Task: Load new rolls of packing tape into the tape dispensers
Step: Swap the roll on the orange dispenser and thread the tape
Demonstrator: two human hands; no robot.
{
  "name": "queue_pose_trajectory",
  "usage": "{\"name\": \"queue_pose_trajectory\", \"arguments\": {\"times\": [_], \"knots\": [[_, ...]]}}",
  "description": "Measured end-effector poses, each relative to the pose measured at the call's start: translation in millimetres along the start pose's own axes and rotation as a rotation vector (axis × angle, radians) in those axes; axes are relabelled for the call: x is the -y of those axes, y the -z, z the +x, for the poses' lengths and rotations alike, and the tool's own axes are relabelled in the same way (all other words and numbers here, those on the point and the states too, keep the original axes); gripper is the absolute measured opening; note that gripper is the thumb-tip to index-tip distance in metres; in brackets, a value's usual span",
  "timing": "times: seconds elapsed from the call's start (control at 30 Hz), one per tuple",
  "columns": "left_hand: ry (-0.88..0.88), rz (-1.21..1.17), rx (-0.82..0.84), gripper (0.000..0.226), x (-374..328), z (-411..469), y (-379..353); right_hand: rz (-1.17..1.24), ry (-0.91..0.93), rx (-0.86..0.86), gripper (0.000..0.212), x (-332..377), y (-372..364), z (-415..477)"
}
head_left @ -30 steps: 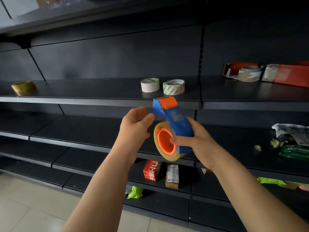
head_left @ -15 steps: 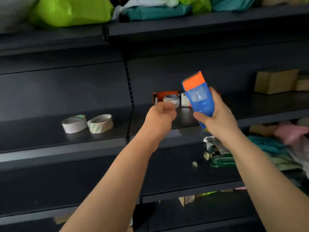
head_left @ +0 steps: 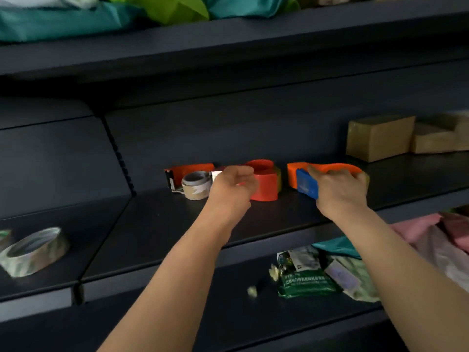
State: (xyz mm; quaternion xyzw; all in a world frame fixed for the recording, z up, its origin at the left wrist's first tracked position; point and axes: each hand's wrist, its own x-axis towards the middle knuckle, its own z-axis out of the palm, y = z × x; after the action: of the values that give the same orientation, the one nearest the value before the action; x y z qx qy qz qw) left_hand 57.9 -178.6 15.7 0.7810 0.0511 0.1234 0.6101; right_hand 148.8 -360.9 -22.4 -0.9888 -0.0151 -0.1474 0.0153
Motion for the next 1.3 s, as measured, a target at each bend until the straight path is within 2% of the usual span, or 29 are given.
{"name": "queue_pose_trajectory", "arguments": {"times": [0.1, 0.17, 0.23, 0.3, 0.4, 0.5, 0.6, 0.67, 0.8, 0.97, 1.07, 1.17, 1.23, 1.3], "knots": [[-0.005, 0.0, -0.073, 0.024, 5, 13, 7, -0.092, -0.002, 0.052, 0.074, 10, 10, 5], [-0.001, -0.002, -0.124, 0.026, 9, 17, 17, -0.07, 0.062, -0.046, 0.078, 28, 24, 3], [0.003, -0.026, -0.204, 0.029, 14, 19, 33, 0.076, 0.247, -0.181, 0.066, 60, 31, 0], [-0.009, -0.076, -0.301, 0.028, 19, 16, 57, 0.232, 0.436, -0.223, 0.055, 99, 32, -4], [0.004, -0.116, -0.425, 0.027, 28, 13, 104, 0.305, 0.549, -0.131, 0.053, 161, 26, 1], [0.038, -0.088, -0.469, 0.033, 38, 12, 148, 0.16, 0.557, -0.012, 0.051, 215, 16, 14], [0.044, -0.048, -0.438, 0.038, 44, 13, 177, 0.069, 0.517, 0.1, 0.042, 254, 0, 29], [0.043, -0.021, -0.401, 0.034, 48, 15, 190, 0.024, 0.46, 0.097, 0.037, 271, -7, 34], [0.035, 0.0, -0.336, 0.029, 59, 23, 214, 0.05, 0.396, -0.033, 0.03, 288, -5, 34], [0.098, -0.044, -0.278, 0.02, 69, 35, 227, 0.344, 0.417, -0.162, 0.04, 301, 16, 12], [0.203, -0.215, -0.233, 0.046, 69, 32, 226, 0.426, 0.478, -0.35, 0.037, 298, 32, -17], [0.187, -0.336, -0.093, 0.047, 70, 19, 223, 0.44, 0.586, -0.521, 0.028, 289, 32, -57], [0.13, -0.348, -0.054, 0.037, 74, 6, 217, 0.492, 0.653, -0.481, 0.028, 281, 26, -82], [0.074, -0.37, -0.075, 0.027, 77, -8, 215, 0.608, 0.68, -0.369, 0.033, 268, 22, -99]]}}
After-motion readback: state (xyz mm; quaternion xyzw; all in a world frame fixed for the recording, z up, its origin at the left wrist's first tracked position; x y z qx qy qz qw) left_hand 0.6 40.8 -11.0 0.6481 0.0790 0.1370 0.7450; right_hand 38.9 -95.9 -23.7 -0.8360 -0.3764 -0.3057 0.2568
